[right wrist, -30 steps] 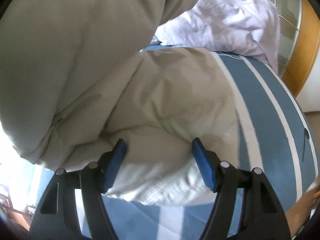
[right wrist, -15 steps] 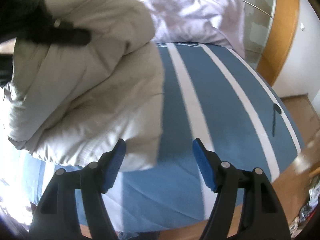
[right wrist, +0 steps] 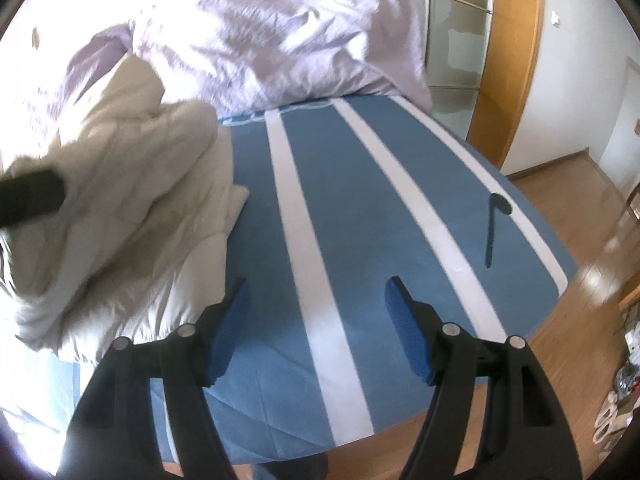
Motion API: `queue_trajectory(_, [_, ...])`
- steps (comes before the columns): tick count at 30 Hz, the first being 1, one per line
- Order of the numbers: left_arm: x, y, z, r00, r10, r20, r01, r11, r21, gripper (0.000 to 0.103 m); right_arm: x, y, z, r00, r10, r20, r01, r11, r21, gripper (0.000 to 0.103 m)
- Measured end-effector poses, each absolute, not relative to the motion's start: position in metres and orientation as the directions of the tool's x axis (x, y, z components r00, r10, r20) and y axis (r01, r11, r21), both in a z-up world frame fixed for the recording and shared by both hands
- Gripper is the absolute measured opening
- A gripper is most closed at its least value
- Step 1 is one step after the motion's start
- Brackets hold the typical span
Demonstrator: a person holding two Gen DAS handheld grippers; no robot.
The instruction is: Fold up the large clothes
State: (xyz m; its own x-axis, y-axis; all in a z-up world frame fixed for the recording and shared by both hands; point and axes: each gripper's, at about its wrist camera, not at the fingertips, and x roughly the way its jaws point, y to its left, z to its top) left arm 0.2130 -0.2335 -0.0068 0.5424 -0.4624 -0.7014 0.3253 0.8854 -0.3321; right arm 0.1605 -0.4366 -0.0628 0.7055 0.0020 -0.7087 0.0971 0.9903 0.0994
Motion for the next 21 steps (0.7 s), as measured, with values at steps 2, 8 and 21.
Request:
queue_trajectory(2, [0.206,-0.226,0.000,0.552,-0.466,-0.692,0.324,0.884,-0.337,0.079,0.158,-0.439,-0.056,0.716,0.000,-0.699,0.106,0.988,0.109,0.069])
queue_trajectory(8, [0.196,-0.196,0.016,0.604,-0.436,-0.667,0.278,0.900,-0.337,0.080,0.157,-0.437,-0.043,0.731,0.000,-0.682,0.100,0.989,0.107,0.069])
queue_trajectory(21, [0.202,-0.169,-0.012,0.632,-0.255,-0.732,0.130,0.966,-0.225,0.080,0.153,-0.426,-0.036,0.730,0.022,-0.683,0.085,0.989,0.123,0.070])
